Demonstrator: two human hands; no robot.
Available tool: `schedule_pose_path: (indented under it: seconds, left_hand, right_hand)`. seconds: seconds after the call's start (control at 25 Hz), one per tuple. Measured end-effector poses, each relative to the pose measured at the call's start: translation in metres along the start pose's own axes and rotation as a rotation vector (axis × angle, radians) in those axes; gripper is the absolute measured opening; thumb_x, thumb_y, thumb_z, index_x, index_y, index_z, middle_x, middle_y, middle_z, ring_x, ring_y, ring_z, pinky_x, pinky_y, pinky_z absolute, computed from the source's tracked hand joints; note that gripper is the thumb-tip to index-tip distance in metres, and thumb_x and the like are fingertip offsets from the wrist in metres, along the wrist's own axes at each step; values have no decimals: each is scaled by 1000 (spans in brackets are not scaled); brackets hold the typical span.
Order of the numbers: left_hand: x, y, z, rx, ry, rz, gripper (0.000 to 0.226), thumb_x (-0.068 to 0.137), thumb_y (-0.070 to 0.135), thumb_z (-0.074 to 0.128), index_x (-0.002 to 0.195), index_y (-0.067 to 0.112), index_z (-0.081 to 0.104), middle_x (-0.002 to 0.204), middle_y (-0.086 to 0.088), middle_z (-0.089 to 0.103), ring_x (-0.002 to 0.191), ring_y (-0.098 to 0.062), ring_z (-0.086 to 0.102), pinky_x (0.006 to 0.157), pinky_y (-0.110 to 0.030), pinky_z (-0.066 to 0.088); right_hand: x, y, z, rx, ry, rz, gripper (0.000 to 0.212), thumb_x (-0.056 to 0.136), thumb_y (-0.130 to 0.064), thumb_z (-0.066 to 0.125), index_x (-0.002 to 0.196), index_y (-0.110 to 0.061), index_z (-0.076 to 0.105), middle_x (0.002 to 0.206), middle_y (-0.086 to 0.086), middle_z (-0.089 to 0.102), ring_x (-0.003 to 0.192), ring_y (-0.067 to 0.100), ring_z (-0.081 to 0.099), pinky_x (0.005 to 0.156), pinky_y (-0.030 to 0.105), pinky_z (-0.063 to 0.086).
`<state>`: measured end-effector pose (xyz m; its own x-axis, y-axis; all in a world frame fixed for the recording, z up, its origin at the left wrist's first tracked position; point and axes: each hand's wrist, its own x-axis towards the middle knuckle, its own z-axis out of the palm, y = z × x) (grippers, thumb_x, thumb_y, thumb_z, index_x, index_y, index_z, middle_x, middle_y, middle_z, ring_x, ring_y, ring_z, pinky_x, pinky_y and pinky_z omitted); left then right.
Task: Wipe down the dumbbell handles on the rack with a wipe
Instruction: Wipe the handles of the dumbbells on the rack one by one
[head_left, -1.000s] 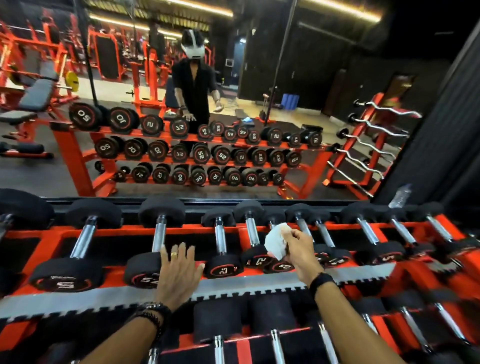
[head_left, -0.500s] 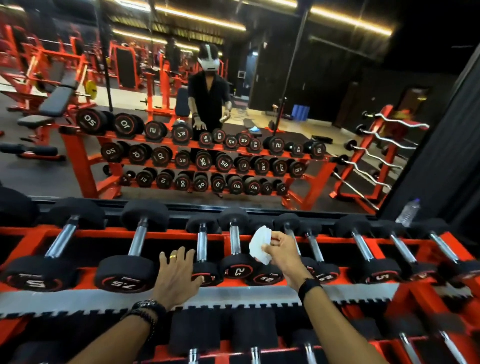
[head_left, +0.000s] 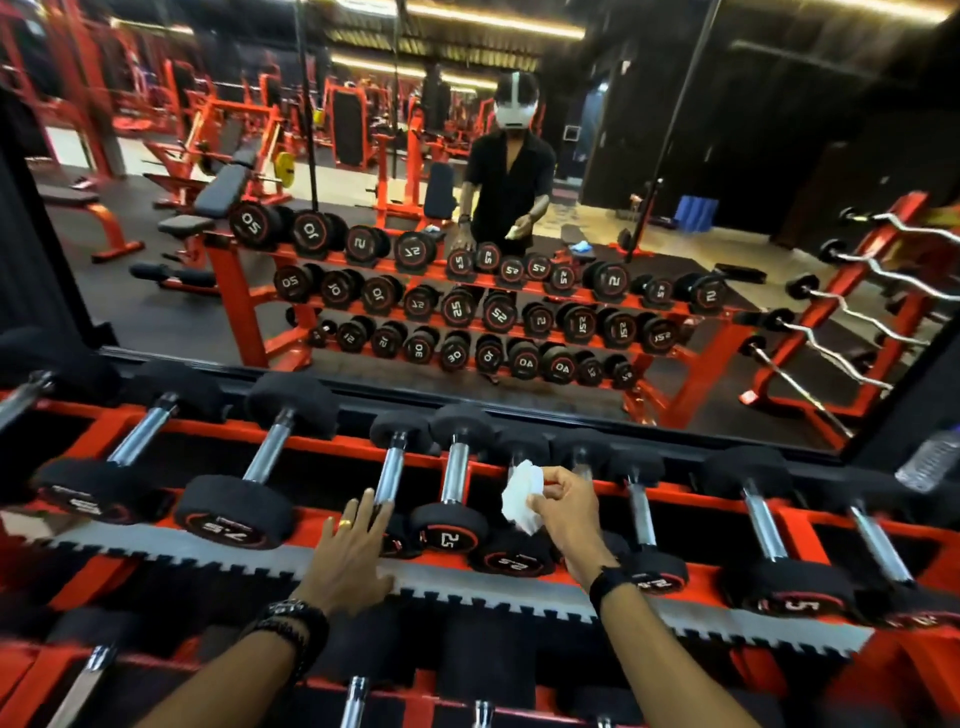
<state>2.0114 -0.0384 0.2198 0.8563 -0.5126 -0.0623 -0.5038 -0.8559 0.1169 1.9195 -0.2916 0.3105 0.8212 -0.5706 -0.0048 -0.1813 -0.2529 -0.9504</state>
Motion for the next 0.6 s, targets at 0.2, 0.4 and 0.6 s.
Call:
schedule_pose_path:
  seconds: [0.2,0.4,0.6]
  left_hand:
    - [-4,11,-2,-1,-9,-40,105,83,52,64,159,22,-2,166,-6,-9,153,-29,-2,123,-48,11]
    - [-1,7,1,-12,-19,-44,104,82,45,66,158,23,0,166,-4,-7,153,-27,-3,123,-48,13]
    - [-2,6,1,-65,-2,-43,102,79,36,66,158,24,3,166,-4,-5,153,-27,-3,122,-48,14]
  right_hand:
    - [3,12,14,-5,-66,1,25,80,11,59,81,-12,67,86,16,72,86,32,70,67,36,55]
    - [1,9,24,-15,-109,11,36,84,9,60,80,-26,67,87,4,74,85,21,71,72,35,59]
    - [-4,1,42,-24,-139,-5,30,87,7,60,89,-22,67,86,0,72,81,14,70,61,18,53]
